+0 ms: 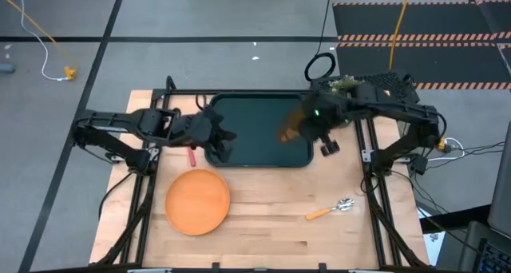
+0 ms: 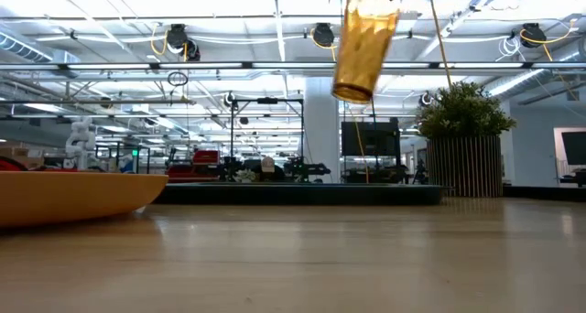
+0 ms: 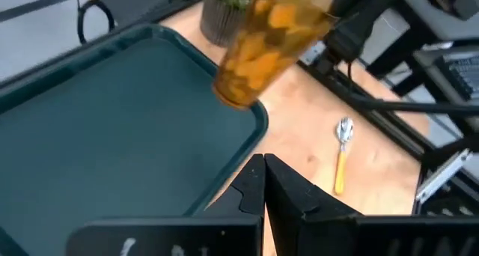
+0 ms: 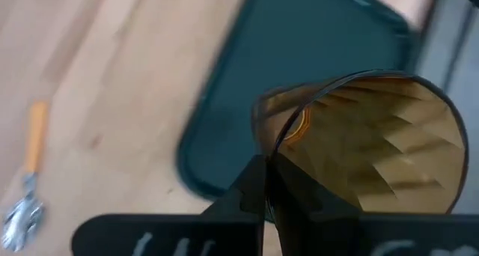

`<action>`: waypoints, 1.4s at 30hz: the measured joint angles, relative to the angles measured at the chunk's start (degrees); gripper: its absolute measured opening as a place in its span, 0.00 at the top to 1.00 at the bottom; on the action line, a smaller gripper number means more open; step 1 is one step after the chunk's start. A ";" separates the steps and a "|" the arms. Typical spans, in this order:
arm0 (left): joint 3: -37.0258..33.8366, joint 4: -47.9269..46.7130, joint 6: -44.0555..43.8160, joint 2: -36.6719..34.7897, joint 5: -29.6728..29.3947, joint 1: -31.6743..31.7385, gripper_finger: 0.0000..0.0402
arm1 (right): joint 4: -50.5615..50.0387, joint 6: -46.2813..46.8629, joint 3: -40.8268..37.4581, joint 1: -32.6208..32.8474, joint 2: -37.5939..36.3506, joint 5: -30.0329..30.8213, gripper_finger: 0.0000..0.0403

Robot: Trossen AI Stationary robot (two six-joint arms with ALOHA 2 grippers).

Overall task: Pick and place plate/cup/fork/spoon on tray
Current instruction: Put the brown cup on the top right of the black tray

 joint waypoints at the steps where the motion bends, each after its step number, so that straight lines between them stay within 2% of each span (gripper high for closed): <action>1: 0.00 -0.41 0.00 -0.19 0.08 0.72 0.99 | 0.04 0.77 1.92 -1.09 1.12 0.21 1.00; 8: -0.09 -1.96 -2.43 -0.71 2.09 5.40 0.99 | -2.23 6.09 13.59 -8.15 9.32 0.99 1.00; 12: -0.07 -4.68 -4.21 -0.93 3.66 7.20 0.98 | -6.49 10.36 16.91 -12.43 13.41 1.03 1.00; 19: -0.09 -12.51 -7.08 -0.86 6.70 7.76 0.94 | -9.46 14.43 17.15 -19.51 18.74 0.83 1.00; 28: -0.09 -20.74 -9.71 -0.85 6.66 7.30 0.93 | -9.47 11.62 17.15 -27.42 25.15 0.69 1.00; 35: -0.57 -21.01 -10.34 -0.83 6.12 7.27 0.93 | -5.44 8.63 16.53 -30.97 28.94 0.95 1.00; 42: -0.57 -20.95 -10.97 -0.85 6.08 7.26 0.93 | -1.15 8.93 12.22 -31.87 29.78 0.93 1.00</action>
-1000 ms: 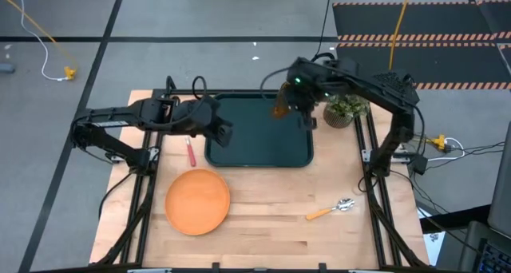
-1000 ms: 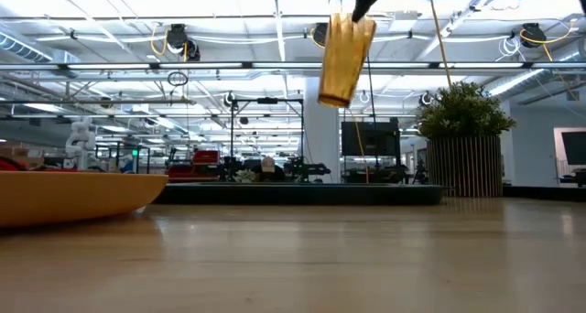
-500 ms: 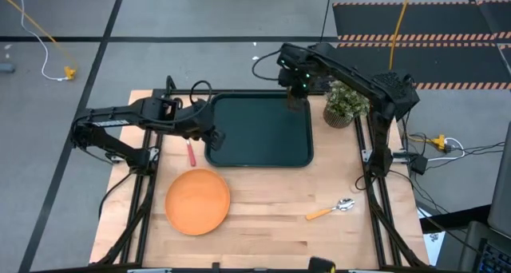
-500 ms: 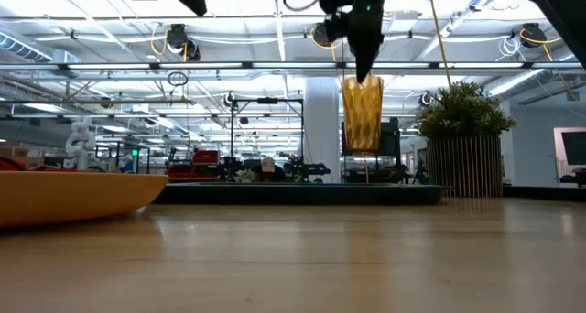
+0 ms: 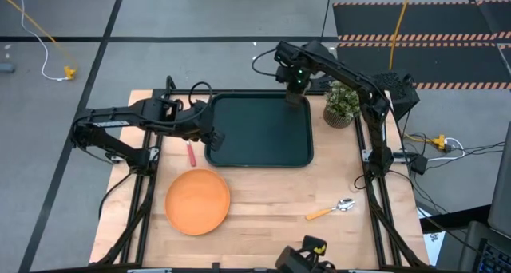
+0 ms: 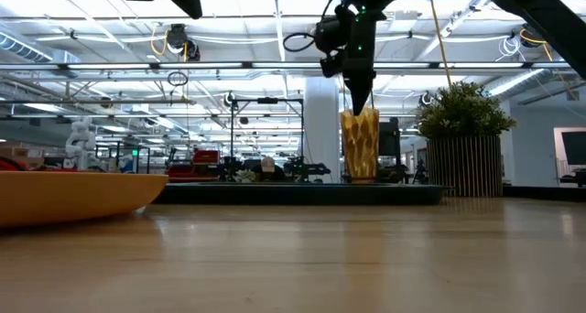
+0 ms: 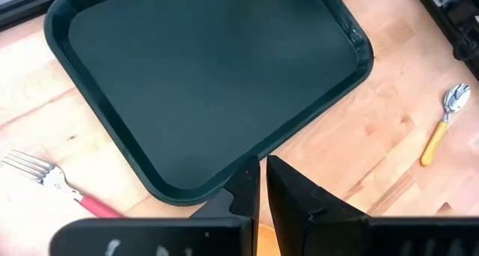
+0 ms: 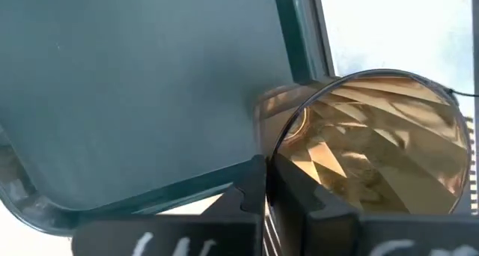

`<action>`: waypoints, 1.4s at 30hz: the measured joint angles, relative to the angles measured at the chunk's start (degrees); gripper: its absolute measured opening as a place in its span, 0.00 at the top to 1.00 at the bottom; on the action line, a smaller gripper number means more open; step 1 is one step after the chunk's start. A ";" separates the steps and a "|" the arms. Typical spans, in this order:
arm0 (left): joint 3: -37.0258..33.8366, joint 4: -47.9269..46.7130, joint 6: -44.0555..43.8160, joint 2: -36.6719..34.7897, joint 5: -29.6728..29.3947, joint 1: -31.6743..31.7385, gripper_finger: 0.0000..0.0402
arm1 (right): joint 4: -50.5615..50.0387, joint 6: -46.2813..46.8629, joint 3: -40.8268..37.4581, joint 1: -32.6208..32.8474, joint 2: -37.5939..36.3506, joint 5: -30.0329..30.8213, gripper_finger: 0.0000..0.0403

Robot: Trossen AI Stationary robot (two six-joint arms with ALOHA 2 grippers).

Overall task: Pick and place plate/cup/fork/spoon on tray
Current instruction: Put the brown cup on the top right of the black tray, then put the orange plate on the left of the black tray

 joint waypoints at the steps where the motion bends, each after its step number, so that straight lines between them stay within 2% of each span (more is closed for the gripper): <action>1: 0.00 0.02 0.02 0.00 -0.04 0.00 0.93 | -0.01 0.40 -0.60 0.00 -0.07 0.00 1.00; 11: 0.00 0.00 2.16 0.02 -3.08 0.17 0.93 | 2.73 2.42 -6.31 0.11 -0.35 -0.15 1.00; 18: 0.00 0.00 3.27 0.00 -3.08 0.17 0.93 | 3.41 2.46 -6.84 0.20 -0.54 -0.17 0.99; 25: 0.00 -1.21 0.70 0.01 -3.08 0.17 0.93 | 3.52 4.53 -7.03 0.17 -0.52 0.01 0.91; 33: 0.00 -7.35 -2.71 0.02 -1.27 -0.05 0.91 | 2.96 6.55 -7.03 0.24 -0.71 -0.18 0.81; 42: -1.19 -12.99 -5.62 0.23 0.62 -2.40 0.90 | 7.62 11.14 -7.03 0.62 -7.01 1.25 0.70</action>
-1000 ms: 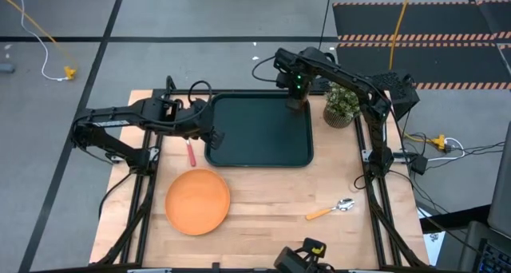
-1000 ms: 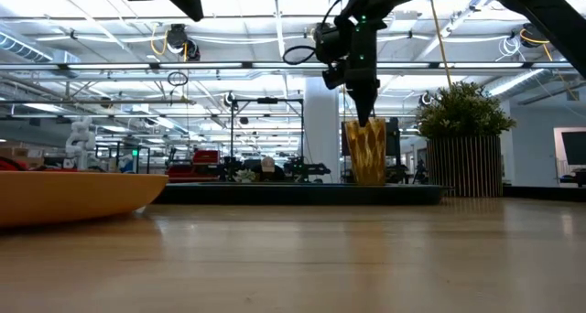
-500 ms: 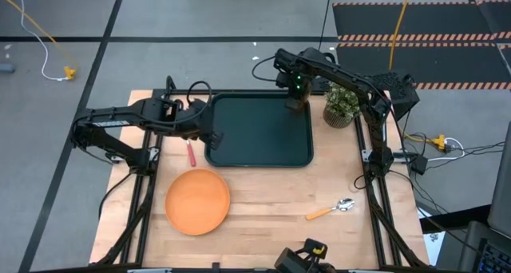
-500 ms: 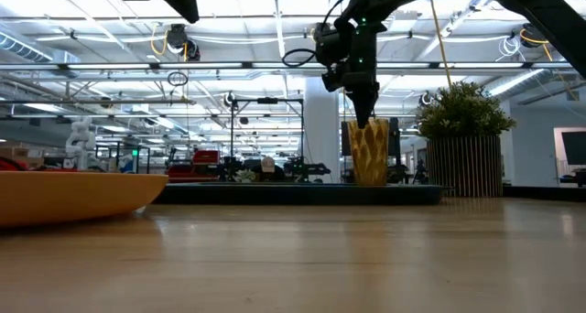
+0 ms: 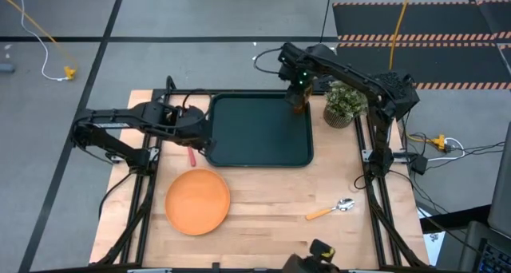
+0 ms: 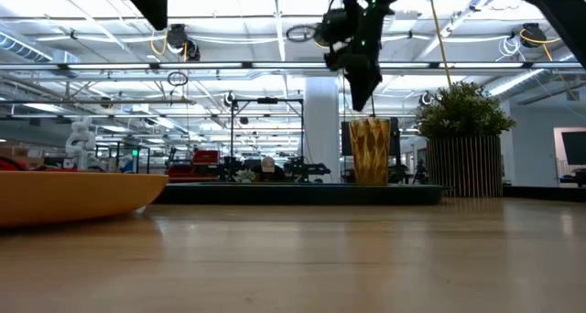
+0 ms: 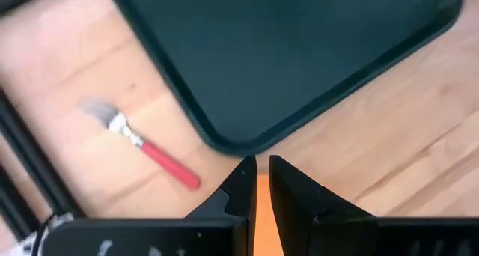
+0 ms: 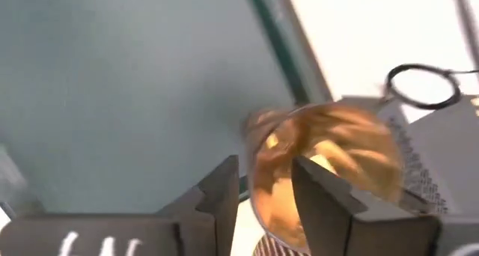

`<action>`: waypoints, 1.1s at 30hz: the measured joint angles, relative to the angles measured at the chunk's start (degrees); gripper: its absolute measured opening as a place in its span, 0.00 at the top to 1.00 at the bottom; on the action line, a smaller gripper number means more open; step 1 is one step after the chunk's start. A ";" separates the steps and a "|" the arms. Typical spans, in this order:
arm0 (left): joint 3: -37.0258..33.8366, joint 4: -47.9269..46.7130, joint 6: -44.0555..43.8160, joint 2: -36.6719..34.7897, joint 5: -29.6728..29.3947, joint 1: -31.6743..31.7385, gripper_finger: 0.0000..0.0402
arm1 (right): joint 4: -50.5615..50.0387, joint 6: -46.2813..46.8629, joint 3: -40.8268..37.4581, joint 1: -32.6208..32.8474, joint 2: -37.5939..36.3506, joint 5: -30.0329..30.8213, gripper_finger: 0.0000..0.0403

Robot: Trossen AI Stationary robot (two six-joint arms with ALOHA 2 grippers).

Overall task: Pick and place plate/cup/fork/spoon on tray
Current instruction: Put the orange plate on the left of the black tray

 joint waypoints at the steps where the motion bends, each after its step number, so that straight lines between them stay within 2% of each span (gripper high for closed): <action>1: -0.71 -0.43 -0.77 0.03 1.26 -0.18 0.90 | 0.86 1.01 0.00 0.15 -1.15 0.51 0.69; 9: -12.17 0.01 -3.30 0.05 17.45 -0.27 0.89 | 7.16 3.42 0.04 2.48 -11.18 1.48 0.64; 13: -18.87 0.77 -4.64 0.05 22.34 -0.27 0.84 | 8.86 3.43 0.04 3.89 -15.32 1.36 0.64; 17: -25.06 2.83 -4.66 0.05 23.61 -0.27 0.74 | 9.57 3.41 0.04 5.01 -18.01 1.37 0.64; 23: -33.91 9.34 1.04 0.05 23.59 -0.27 0.61 | 9.54 3.39 0.07 6.80 -19.78 1.35 0.64; 33: -44.15 18.36 6.64 0.05 23.40 -0.21 0.57 | 9.49 3.32 0.04 10.20 -19.68 1.33 0.64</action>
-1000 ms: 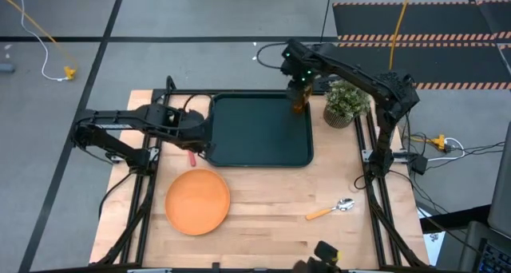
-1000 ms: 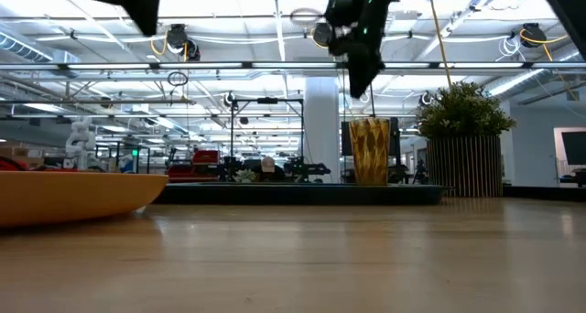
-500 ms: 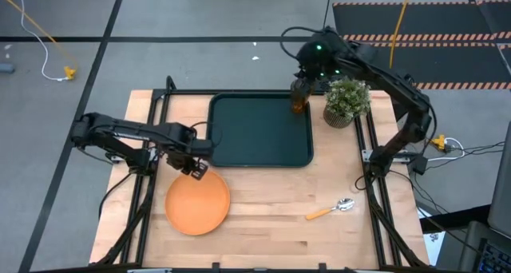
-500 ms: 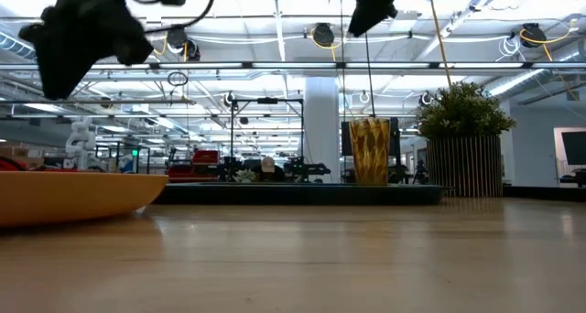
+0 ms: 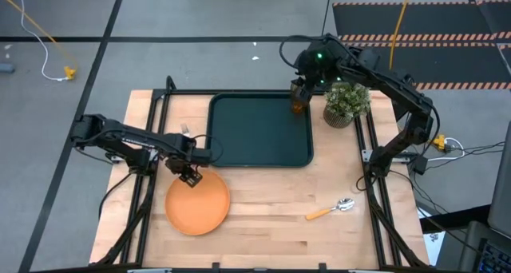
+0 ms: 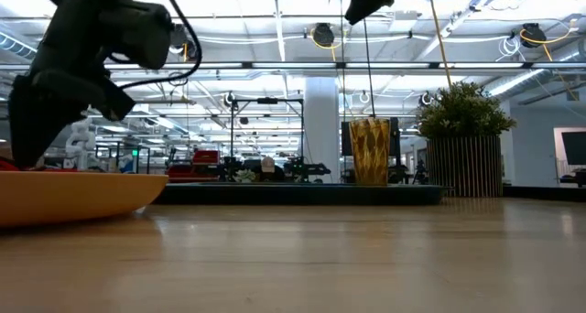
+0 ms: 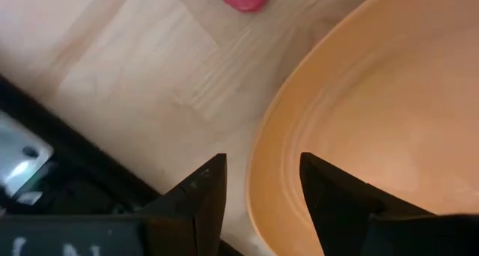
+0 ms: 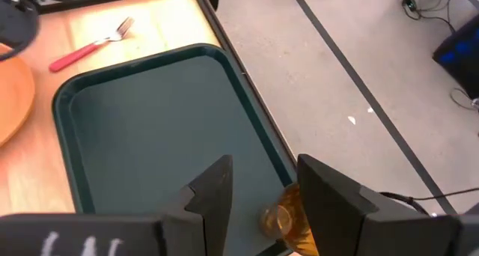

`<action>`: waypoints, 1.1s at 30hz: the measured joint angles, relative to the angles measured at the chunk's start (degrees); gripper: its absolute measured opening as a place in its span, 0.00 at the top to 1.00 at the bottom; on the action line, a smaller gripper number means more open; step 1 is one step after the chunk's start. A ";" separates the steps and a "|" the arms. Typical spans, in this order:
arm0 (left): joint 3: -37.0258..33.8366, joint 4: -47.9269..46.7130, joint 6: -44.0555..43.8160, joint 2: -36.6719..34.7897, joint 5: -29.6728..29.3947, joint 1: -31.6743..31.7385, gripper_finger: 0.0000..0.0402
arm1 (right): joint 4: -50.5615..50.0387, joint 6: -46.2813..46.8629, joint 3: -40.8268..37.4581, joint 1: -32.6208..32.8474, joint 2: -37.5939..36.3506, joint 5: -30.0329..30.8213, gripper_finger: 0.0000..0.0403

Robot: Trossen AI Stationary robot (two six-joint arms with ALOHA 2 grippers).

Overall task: Pick and place plate/cup/fork/spoon on tray
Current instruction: Put the orange plate on the left of the black tray

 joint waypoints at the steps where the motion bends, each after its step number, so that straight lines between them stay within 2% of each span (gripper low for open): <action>1: -0.72 1.29 0.19 0.00 0.01 0.00 0.57 | 0.00 0.00 0.00 0.23 0.00 0.00 0.64; 14: -8.20 9.43 0.20 -0.02 0.67 0.04 0.58 | 0.00 0.00 0.01 1.85 0.00 -0.02 0.64; 17: -8.91 11.76 1.33 -0.02 1.26 0.04 0.65 | 0.00 -0.03 0.02 1.85 0.00 0.00 0.64; 26: -8.23 13.70 2.57 -0.23 7.40 0.09 0.96 | 0.00 -0.97 0.02 1.83 0.00 0.00 0.64; 33: -3.65 10.55 2.45 -0.46 7.57 0.11 0.98 | -0.34 -1.67 0.02 1.83 0.00 0.03 0.64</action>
